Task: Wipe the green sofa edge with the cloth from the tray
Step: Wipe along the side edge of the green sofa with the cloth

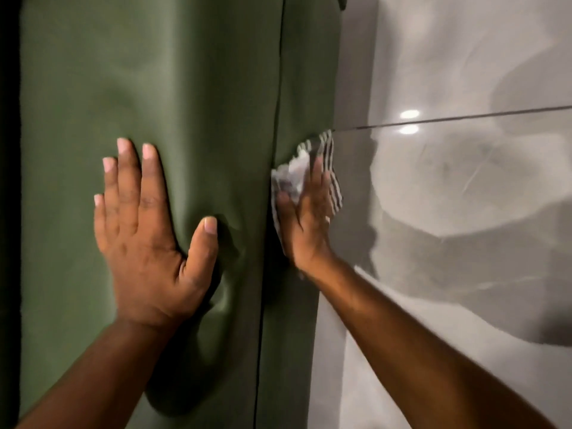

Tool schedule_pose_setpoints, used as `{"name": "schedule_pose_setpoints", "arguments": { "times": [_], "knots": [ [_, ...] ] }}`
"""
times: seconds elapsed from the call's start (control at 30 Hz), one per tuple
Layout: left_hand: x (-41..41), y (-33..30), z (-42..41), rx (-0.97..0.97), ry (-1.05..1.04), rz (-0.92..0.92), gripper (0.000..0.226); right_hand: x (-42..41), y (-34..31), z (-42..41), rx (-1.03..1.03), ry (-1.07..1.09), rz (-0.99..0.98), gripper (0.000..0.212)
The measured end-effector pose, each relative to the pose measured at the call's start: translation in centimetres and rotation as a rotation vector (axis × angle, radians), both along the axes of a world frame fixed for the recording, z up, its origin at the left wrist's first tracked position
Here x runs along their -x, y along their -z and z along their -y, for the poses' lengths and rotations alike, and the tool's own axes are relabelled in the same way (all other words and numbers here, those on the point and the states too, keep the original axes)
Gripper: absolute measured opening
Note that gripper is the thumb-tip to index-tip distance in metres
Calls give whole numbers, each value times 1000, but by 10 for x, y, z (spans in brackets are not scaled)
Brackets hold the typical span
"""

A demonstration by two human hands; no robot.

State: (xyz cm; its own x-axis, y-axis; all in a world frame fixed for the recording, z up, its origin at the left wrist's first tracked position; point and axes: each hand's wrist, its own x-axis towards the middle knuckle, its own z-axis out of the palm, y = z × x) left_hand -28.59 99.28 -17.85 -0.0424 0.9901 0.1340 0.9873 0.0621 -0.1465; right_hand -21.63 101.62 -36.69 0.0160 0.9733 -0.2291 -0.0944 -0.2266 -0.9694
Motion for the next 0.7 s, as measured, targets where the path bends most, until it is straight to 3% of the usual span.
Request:
{"name": "schedule_pose_setpoints", "arguments": {
  "times": [0.13, 0.27, 0.43, 0.7],
  "knots": [
    [-5, -7, 0, 85, -27, 21, 82, -4, -4, -42, -40, -36, 74, 68],
    [-8, -27, -25, 212, 3, 116, 85, -11, -2, 9, -112, -166, 129, 63],
    [-10, -30, -89, 197, 111, 104, 84, -5, -9, 46, -66, -206, 60, 62],
    [-13, -10, -88, 87, 131, 97, 77, -9, -13, -137, 37, -32, 146, 62]
  ]
}}
